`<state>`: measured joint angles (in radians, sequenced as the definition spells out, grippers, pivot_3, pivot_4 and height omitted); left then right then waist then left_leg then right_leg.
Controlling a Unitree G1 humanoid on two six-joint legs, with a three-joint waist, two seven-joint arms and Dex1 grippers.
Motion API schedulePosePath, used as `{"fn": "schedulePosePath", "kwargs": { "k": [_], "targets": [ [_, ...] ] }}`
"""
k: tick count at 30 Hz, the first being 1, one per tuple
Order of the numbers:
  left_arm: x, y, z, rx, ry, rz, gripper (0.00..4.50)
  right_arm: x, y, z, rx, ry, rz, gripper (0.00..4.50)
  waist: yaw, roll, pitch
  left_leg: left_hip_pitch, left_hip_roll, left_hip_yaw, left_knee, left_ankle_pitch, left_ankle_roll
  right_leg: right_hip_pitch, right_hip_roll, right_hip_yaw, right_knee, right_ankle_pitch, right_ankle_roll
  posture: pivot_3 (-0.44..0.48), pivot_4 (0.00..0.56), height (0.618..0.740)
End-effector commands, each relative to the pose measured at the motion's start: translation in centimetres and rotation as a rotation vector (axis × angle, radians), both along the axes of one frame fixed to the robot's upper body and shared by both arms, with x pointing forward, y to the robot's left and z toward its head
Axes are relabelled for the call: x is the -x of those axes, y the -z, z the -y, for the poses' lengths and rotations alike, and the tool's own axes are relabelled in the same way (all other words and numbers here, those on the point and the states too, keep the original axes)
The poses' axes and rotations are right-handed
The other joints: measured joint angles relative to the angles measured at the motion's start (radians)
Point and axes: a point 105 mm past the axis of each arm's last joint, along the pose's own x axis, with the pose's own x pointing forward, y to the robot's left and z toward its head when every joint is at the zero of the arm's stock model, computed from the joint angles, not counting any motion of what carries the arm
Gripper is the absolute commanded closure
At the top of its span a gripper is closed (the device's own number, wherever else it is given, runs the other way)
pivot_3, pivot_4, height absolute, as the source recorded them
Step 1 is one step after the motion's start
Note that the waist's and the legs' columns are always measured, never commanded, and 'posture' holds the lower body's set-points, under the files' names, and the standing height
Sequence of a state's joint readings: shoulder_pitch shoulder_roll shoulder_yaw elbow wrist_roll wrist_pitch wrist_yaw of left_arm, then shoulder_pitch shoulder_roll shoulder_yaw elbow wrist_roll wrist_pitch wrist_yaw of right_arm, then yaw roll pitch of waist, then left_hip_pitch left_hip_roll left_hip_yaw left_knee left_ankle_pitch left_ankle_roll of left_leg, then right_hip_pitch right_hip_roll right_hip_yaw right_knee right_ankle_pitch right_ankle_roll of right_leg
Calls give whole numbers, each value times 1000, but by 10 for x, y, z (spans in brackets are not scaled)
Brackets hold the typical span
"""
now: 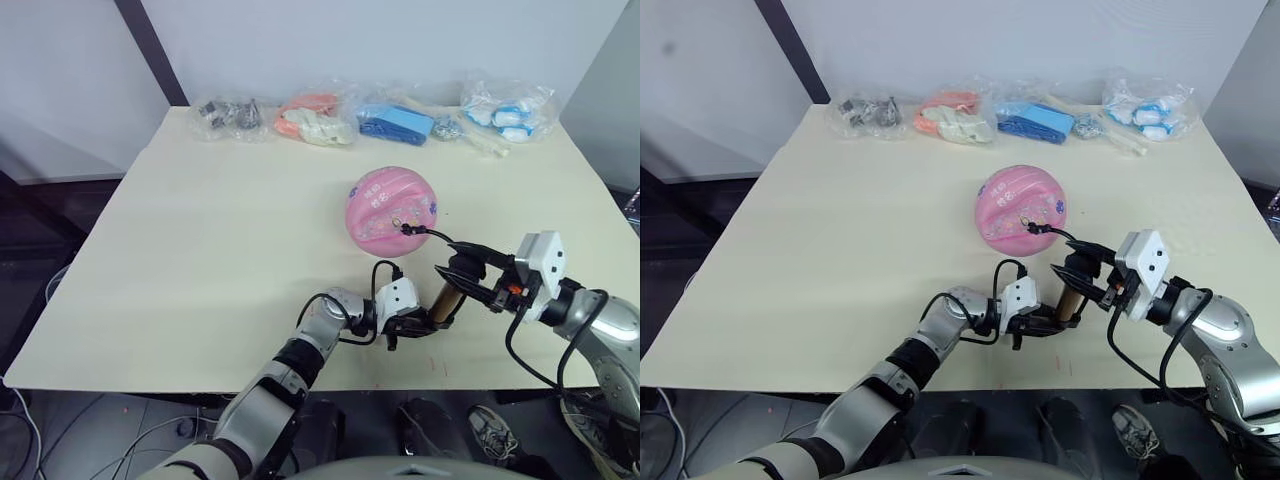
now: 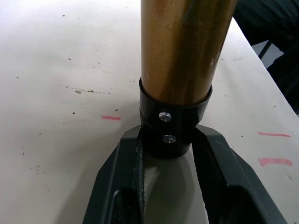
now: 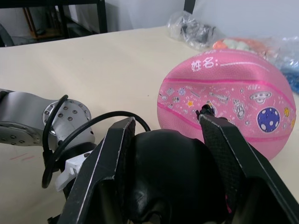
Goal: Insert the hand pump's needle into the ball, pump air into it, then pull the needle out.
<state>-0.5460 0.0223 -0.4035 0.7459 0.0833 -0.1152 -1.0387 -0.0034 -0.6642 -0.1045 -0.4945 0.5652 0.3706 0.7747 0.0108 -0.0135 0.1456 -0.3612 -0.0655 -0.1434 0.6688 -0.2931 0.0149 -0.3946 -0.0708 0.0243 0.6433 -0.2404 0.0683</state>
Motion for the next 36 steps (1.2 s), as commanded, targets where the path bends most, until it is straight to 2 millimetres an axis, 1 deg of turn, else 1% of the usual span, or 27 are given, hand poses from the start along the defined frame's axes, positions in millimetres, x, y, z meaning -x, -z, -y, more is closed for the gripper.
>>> {"fn": "schedulePosePath", "kwargs": {
  "k": [1, 3, 7, 10, 17, 19, 21, 23, 25, 31, 34, 36],
  "targets": [
    [6, 17, -7, -52, -17, -54, 3457, 7, -33, -3, -38, -69, 38, 2747, 1, 2, 1, 0, 0, 0, 0, 0, 0, 0, 0, 0, 0, 0, 0, 0, 150, 740],
    [6, 18, -7, -51, -23, -53, 3457, 9, -53, -1, -35, -82, 68, 2747, 1, 3, 2, -2, -1, 0, 0, 0, 0, -1, -1, 1, 0, 0, 0, 0, 150, 740],
    [6, 19, -8, -52, -27, -52, 3457, 11, -78, 6, -18, -82, 107, 2747, 3, 3, 2, -2, -1, 0, 0, 0, 0, -1, -1, 0, 0, 0, 0, 0, 150, 740],
    [6, 19, -8, -51, -27, -52, 3457, 12, -92, 10, -18, -82, 132, 2747, 3, 3, 2, -3, -1, 0, 0, 0, 0, -1, -1, 0, 0, 0, 0, 0, 150, 740],
    [8, 20, -6, -42, -27, -87, 3457, 13, -134, 21, -42, -68, 207, 2747, 3, 3, 3, -3, -1, 0, 0, 0, 0, -1, -1, 0, 0, 0, 0, 0, 150, 740],
    [7, 19, -6, -38, -30, -85, 3457, 13, -144, 25, -48, -57, 219, 2747, 3, 3, 3, -3, -1, 0, 0, 0, 0, -2, -1, 0, 0, 0, 0, 0, 150, 740],
    [6, 19, -6, -34, -38, -80, 3457, 14, -149, 26, -43, -55, 220, 2747, 3, 3, 3, -3, -1, 0, 0, 0, 0, -2, -2, 0, 0, 0, 0, 0, 150, 740],
    [6, 19, -6, -34, -42, -85, 3457, 15, -148, 25, -37, -65, 209, 2747, 3, 3, 3, -3, -1, 0, 0, 0, 0, -2, -2, 0, 0, 0, 0, 0, 150, 740],
    [6, 19, -6, -34, -47, -85, 3457, 16, -141, 22, -38, -77, 184, 2747, 3, 3, 3, -4, -1, 0, 0, 0, 0, -2, -2, 0, 0, 0, 0, 0, 150, 740],
    [7, 18, -5, -23, -41, -103, 3457, 18, -94, 11, 1, -100, 62, 2747, 4, 3, 2, -3, -1, 0, 0, 0, 0, -1, -2, 0, 0, 0, 0, 0, 150, 740],
    [8, 17, -4, -16, -27, -108, 3457, 18, -65, 5, -11, -105, -2, 2747, 3, 2, 2, -2, 0, 0, 0, 0, 0, -1, -2, 0, 0, 0, 0, 0, 150, 740],
    [8, 16, -4, -15, -25, -104, 3457, 18, -52, 4, -12, -101, -25, 2747, 2, 3, 1, -1, 0, 0, 0, 0, 0, 0, -1, 0, 0, 0, 0, 0, 150, 740]
  ]
}}
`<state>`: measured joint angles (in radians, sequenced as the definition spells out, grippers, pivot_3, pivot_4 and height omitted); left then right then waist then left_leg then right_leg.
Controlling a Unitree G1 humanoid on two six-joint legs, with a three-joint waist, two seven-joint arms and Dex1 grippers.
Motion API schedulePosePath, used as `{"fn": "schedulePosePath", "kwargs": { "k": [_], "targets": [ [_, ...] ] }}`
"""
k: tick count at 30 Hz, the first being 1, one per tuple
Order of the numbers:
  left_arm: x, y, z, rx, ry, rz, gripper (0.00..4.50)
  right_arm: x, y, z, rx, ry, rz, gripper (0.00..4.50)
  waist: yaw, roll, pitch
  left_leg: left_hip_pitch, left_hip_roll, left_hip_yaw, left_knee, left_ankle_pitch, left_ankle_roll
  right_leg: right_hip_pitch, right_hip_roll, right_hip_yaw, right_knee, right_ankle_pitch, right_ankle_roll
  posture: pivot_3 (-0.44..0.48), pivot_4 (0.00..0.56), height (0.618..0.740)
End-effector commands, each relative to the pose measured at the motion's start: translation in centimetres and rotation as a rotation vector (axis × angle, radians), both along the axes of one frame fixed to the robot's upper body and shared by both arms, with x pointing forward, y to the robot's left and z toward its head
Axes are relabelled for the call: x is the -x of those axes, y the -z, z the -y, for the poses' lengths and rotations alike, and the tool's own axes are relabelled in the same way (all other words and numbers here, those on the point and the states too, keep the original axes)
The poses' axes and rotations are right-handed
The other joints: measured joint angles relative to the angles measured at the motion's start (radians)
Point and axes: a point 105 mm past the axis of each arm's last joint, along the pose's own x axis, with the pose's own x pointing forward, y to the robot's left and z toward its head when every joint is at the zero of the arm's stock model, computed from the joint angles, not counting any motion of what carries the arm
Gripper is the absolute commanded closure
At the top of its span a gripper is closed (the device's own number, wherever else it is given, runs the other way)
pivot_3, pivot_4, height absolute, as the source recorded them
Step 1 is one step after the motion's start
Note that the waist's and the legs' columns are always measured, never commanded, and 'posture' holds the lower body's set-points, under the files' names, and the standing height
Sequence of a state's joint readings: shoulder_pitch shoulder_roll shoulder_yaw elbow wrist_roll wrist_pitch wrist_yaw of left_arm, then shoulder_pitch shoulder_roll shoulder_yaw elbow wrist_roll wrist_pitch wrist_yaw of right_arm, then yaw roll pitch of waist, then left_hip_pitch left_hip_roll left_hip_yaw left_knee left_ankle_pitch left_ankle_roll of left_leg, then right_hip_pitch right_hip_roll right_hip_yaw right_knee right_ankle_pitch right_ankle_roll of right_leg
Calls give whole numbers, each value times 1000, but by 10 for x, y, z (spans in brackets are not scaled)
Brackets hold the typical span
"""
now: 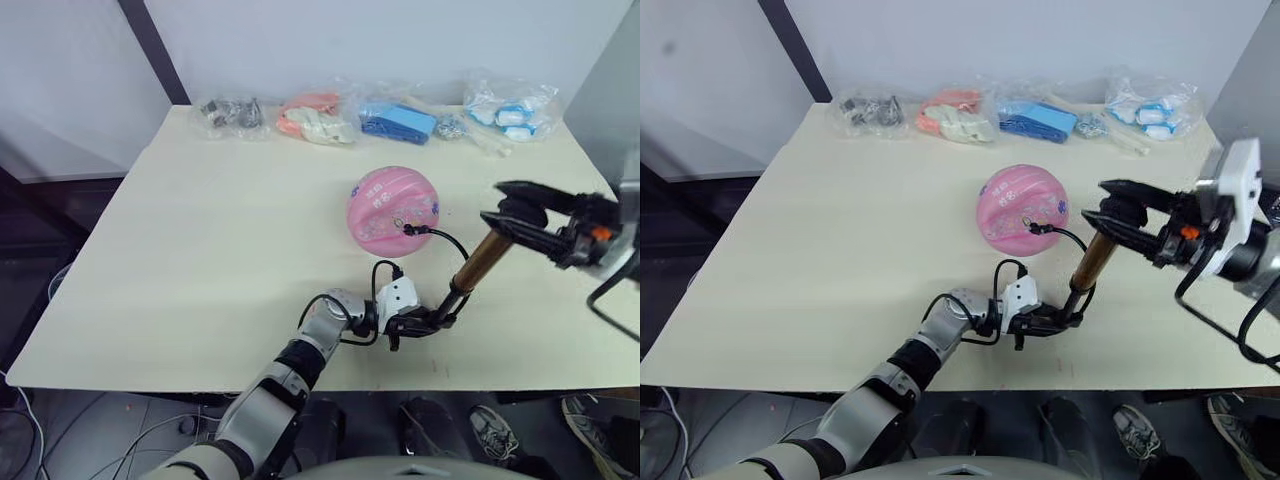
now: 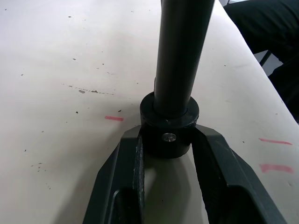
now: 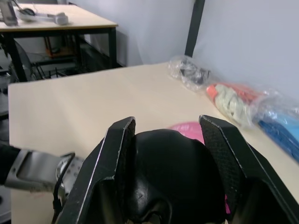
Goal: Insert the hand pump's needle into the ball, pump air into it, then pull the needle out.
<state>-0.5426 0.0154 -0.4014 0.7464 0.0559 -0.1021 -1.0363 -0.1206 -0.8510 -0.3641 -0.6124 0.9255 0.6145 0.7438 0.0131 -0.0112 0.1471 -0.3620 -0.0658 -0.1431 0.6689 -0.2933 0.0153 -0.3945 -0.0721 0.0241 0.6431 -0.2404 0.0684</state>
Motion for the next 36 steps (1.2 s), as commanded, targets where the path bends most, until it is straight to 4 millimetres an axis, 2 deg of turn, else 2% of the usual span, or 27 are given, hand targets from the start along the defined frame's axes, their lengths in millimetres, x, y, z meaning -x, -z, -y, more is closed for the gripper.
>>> {"fn": "schedulePosePath", "kwargs": {
  "k": [1, 5, 12, 18, 25, 36],
  "targets": [
    [7, 17, -6, -40, -12, -78, 3457, 5, 33, -11, 35, -53, -97, 2747, 0, 0, 0, 0, 0, 0, 0, 0, 0, 0, 0, 0, 0, 0, 0, 0, 150, 740],
    [6, 16, -6, -38, -16, -70, 3457, 4, 58, -14, 13, -50, -170, 2747, 0, 0, -1, 0, 0, -1, 0, 0, 0, 0, 1, -1, 0, 0, 0, 0, 150, 740],
    [6, 16, -7, -37, -17, -72, 3457, 4, 79, -19, -55, -48, -262, 2747, -1, -1, -1, 0, 0, -1, 0, 0, 0, 0, 1, 0, 0, 0, 0, 0, 150, 740],
    [6, 16, -7, -37, -17, -67, 3457, 9, 85, -29, -131, -75, -296, 2747, -1, -1, -1, 0, 0, -1, 0, 0, 0, 0, 1, 0, 0, 0, 0, 0, 150, 740],
    [5, 15, -8, -36, -17, -64, 3457, 15, 76, -34, -197, -127, -302, 2747, -1, 0, -1, 0, 0, -1, 0, 0, 0, 0, 1, 0, 0, 0, 0, 0, 150, 740],
    [5, 15, -7, -30, -19, -62, 3457, 17, 42, -27, -200, -154, -243, 2747, 0, 1, 0, -1, 0, -1, 0, 0, 0, -1, 0, 0, 0, 0, 0, 0, 150, 740]
  ]
}}
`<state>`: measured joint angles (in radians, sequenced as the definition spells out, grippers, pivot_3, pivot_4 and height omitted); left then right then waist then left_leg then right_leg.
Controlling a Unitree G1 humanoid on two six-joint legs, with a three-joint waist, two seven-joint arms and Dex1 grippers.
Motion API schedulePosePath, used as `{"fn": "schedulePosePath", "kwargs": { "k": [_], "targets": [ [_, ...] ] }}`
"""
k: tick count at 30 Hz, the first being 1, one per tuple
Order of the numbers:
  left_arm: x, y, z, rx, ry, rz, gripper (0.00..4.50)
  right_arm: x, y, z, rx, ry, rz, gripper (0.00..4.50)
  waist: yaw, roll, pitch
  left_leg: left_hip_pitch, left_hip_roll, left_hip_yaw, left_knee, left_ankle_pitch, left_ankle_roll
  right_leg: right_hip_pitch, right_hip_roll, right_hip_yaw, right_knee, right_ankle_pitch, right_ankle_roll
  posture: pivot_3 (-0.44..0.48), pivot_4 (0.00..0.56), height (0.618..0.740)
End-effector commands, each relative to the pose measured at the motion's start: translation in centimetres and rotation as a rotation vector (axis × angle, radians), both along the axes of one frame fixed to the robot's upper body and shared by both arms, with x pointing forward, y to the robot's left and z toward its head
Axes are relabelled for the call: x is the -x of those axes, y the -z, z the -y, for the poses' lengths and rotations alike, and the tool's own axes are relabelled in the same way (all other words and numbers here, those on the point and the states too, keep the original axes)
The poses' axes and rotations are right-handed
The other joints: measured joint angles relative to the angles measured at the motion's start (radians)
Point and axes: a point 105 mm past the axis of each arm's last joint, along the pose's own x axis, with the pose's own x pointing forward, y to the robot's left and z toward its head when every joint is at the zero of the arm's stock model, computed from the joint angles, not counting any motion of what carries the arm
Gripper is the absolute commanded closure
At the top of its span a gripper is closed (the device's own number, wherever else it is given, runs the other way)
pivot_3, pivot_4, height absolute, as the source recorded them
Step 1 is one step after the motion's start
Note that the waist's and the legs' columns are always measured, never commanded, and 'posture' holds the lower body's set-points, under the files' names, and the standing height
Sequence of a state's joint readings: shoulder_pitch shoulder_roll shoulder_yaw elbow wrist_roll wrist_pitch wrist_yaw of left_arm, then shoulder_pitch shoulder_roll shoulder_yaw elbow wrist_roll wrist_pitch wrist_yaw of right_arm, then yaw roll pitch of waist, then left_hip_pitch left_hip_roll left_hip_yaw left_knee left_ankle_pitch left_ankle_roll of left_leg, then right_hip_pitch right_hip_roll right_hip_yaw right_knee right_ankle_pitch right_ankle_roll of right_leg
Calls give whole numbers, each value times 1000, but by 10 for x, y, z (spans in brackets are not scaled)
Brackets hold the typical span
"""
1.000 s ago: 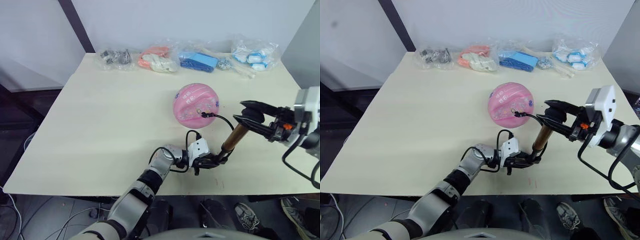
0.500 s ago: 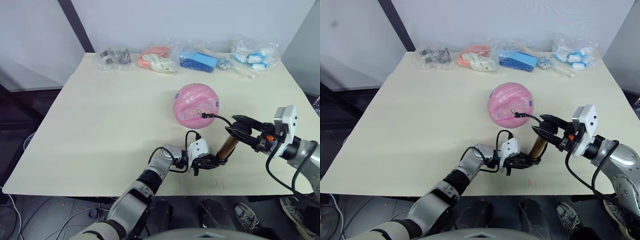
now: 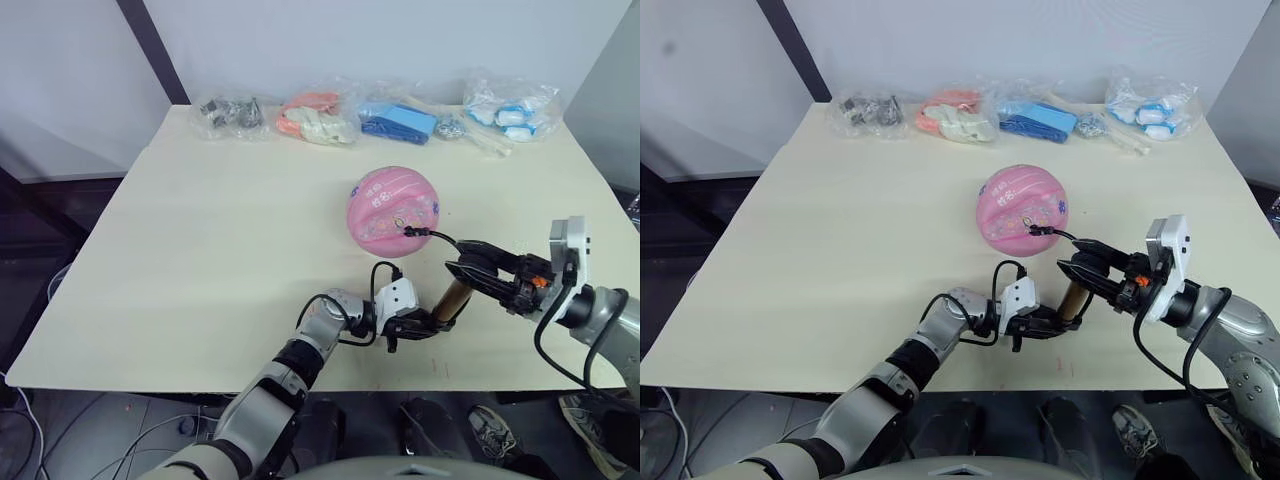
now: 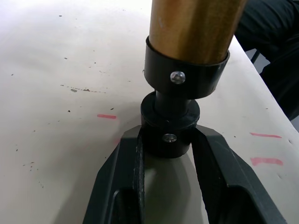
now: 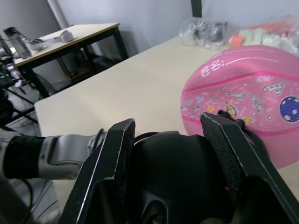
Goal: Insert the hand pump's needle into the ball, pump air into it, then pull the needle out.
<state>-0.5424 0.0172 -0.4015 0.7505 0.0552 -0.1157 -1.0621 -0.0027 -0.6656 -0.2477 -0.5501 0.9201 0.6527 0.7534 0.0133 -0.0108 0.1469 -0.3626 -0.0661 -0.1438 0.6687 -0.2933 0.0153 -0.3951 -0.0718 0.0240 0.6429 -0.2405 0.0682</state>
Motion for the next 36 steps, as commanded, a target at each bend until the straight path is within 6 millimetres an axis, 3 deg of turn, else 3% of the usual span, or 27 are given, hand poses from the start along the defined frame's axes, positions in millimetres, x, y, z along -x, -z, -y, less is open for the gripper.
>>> {"fn": "schedulePosePath", "kwargs": {
  "k": [1, 14, 29, 33, 36],
  "targets": [
    [2, 15, -7, -33, -46, -62, 3457, 16, -22, -14, -21, -116, 59, 2747, 1, 0, 0, -1, 0, 0, 0, 0, 0, -1, 0, 0, 0, 0, 0, 0, 150, 740],
    [1, 15, -6, -32, -47, -57, 3457, 7, -57, 10, 69, -42, 181, 2747, 1, 1, 1, -2, 0, 0, 0, 0, 0, -1, 0, 0, 0, 0, 0, 0, 150, 740],
    [0, 14, -6, -31, -48, -54, 3457, 5, -106, 22, 83, -13, 313, 2747, 1, 1, 6, -3, 0, 0, 0, 0, 0, -2, -1, 0, 0, 0, 0, 0, 150, 740],
    [0, 14, -7, -27, -52, -53, 3457, 6, -109, 18, 78, -25, 314, 2747, 1, 1, 6, -4, 0, 0, 0, 0, 0, -3, -1, 0, 0, 0, 0, 0, 150, 740],
    [0, 14, -7, -25, -54, -52, 3457, 5, -99, 14, 83, -39, 287, 2747, 1, 1, 6, -5, 0, 0, 0, 0, 0, -4, -1, 0, 0, 0, 0, 0, 150, 740]
  ]
}}
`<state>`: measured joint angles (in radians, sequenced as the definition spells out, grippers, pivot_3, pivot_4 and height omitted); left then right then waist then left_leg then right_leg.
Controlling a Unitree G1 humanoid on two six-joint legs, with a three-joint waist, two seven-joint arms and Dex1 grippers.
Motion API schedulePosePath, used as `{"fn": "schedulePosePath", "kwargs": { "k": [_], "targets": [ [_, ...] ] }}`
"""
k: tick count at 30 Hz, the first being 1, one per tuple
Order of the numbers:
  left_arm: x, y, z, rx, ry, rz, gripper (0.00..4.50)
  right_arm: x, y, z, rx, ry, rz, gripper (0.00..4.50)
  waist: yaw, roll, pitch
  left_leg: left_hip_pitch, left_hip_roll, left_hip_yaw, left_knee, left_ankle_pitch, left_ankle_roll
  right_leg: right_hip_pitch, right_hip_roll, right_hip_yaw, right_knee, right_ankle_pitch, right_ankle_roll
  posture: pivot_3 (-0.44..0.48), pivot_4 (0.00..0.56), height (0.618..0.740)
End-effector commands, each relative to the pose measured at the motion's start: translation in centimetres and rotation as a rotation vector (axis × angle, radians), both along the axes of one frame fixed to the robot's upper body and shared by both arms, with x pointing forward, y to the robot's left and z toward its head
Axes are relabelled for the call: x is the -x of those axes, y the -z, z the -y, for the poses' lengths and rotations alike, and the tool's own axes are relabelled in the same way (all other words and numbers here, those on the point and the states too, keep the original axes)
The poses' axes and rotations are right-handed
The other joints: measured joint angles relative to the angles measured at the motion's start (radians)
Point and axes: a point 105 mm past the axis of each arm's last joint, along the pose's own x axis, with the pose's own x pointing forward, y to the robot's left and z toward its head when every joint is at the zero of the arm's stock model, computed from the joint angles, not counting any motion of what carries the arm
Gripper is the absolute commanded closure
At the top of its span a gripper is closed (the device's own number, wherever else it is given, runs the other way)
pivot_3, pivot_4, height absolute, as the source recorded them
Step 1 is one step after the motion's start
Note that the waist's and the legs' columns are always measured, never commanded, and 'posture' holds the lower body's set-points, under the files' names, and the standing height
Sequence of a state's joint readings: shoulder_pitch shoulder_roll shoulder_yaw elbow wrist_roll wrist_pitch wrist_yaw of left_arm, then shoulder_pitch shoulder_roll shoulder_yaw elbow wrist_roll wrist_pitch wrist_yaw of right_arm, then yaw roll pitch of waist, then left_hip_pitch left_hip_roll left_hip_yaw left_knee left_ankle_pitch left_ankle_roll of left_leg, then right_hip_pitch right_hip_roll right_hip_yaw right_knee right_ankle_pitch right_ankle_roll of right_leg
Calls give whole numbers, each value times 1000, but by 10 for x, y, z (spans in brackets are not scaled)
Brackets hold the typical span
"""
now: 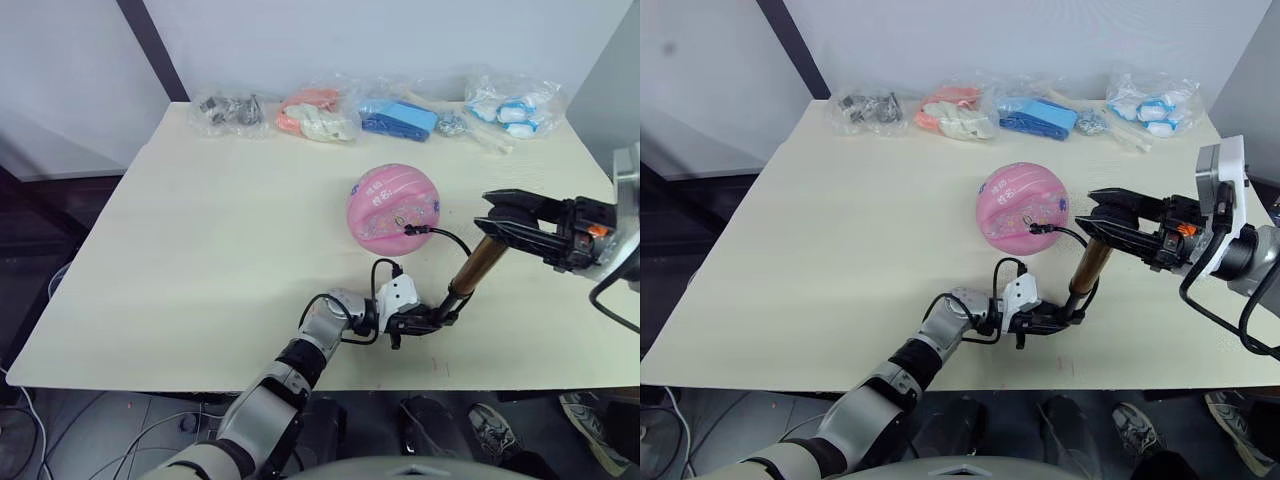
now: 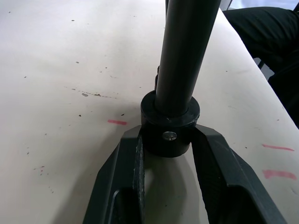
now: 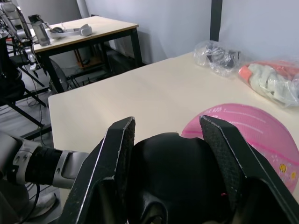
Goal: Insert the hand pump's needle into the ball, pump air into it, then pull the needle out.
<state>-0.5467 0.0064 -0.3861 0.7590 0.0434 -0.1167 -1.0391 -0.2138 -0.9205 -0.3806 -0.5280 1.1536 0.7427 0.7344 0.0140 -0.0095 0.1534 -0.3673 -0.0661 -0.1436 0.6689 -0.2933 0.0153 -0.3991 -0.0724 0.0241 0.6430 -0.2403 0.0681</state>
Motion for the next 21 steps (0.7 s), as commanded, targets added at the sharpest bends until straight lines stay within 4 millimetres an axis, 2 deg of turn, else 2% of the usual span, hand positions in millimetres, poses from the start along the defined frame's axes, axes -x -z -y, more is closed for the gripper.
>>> {"fn": "schedulePosePath", "kwargs": {
  "k": [1, 21],
  "targets": [
    [4, 16, -9, -48, -19, -48, 3457, 7, -17, 0, 7, 8, 117, 2747, 0, 0, 0, 0, 0, 0, 0, 0, 0, 0, 0, 0, 0, 0, 0, 0, 150, 740],
    [4, 15, -10, -46, -8, -25, 3457, 1, 89, -24, 93, -38, -89, 2747, -3, -2, -2, 5, 1, 1, 0, 0, 0, 3, 1, 0, 0, 0, 0, 0, 150, 740]
  ]
}}
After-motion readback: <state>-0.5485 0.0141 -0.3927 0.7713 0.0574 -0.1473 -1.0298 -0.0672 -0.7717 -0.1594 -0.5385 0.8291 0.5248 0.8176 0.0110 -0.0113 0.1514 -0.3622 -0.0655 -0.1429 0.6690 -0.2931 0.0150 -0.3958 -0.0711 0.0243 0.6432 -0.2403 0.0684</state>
